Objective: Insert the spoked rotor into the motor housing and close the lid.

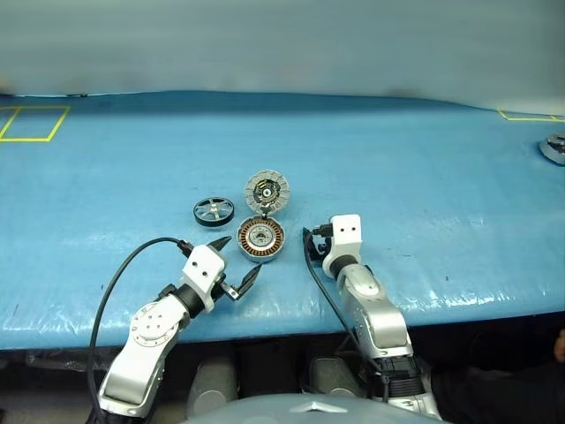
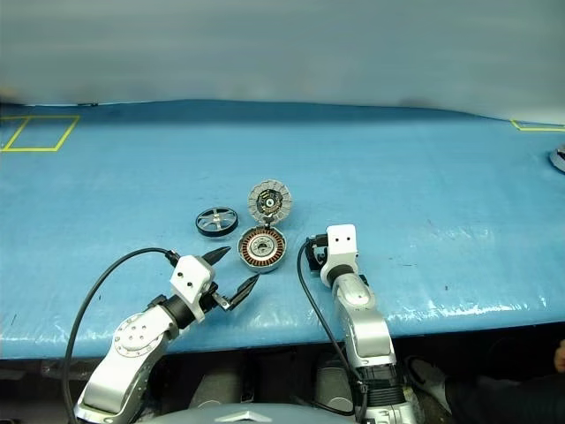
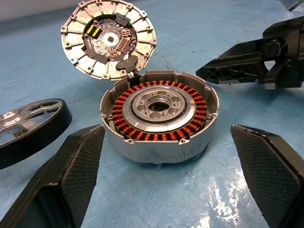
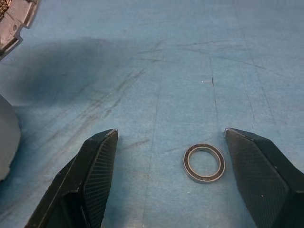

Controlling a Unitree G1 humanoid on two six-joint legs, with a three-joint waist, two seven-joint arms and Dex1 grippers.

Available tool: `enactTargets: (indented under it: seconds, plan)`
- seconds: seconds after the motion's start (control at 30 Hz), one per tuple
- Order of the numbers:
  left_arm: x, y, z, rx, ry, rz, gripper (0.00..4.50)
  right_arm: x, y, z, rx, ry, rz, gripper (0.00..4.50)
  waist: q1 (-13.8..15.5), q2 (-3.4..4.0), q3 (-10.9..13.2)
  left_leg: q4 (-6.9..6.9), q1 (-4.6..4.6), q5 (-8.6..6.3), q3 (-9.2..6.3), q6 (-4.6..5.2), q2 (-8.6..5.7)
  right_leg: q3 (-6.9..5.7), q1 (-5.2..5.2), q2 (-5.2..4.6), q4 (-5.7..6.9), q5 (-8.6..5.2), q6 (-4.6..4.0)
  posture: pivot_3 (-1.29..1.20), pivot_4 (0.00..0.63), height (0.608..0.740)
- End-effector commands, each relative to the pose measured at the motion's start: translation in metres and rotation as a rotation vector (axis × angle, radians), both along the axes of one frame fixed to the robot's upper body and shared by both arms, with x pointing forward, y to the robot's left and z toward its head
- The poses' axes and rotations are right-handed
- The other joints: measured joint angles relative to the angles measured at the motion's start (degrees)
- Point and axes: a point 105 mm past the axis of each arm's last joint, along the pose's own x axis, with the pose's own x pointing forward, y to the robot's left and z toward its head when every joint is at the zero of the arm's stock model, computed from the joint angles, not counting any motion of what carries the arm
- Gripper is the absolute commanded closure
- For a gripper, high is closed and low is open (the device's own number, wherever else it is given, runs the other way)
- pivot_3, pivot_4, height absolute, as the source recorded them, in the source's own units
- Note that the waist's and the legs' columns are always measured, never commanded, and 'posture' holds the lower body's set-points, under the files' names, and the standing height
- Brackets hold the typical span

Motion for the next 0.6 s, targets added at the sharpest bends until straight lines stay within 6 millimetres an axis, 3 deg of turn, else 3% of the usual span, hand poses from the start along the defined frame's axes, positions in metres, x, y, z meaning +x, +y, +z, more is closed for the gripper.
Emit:
enactTargets:
  seconds: [0.03, 0.1, 0.2, 0.47, 0.6]
  plan:
    - [0.001, 0.002, 0.007, -0.005, -0.029, 0.011, 0.0, -0.001, -0.002, -0.004, -0.017, -0.002, -0.009, 0.72, 0.0, 0.0, 0.0, 0.01, 0.01, 0.0, 0.0, 0.0, 0.0, 0.0, 0.0, 0.0, 0.01, 0.0, 0.0, 0.0, 0.15, 0.74]
    - [0.001, 0.002, 0.007, -0.004, -0.027, 0.014, 0.0, -0.002, -0.004, -0.008, -0.021, 0.013, -0.023, 0.72, 0.0, -0.01, 0.0, 0.03, 0.03, 0.0, -0.01, 0.0, 0.0, 0.0, 0.0, 0.0, 0.0, 0.0, 0.0, 0.0, 0.15, 0.74]
    - [0.001, 0.003, 0.007, -0.004, -0.028, 0.017, 0.0, -0.005, -0.009, -0.015, -0.034, 0.032, -0.046, 1.33, 0.1, -0.03, 0.0, 0.04, 0.03, 0.0, -0.01, 0.0, -0.01, 0.0, 0.0, -0.02, 0.0, 0.0, 0.0, 0.0, 0.15, 0.74]
    - [0.001, 0.003, 0.007, -0.01, -0.031, 0.028, 0.0, -0.019, -0.021, -0.022, -0.103, 0.054, -0.044, 3.84, 0.2, -0.05, 0.0, 0.04, 0.08, 0.0, -0.04, 0.0, -0.01, -0.02, 0.04, -0.03, 0.0, 0.0, 0.0, 0.0, 0.15, 0.74]
    - [0.001, 0.002, 0.006, -0.01, -0.033, 0.034, 0.0, -0.031, -0.022, -0.01, -0.122, 0.042, 0.012, 3.84, 0.5, -0.06, -0.1, 0.04, 0.08, -0.01, -0.04, 0.02, -0.04, -0.04, 0.01, -0.09, -0.02, 0.0, 0.0, 0.0, 0.15, 0.74]
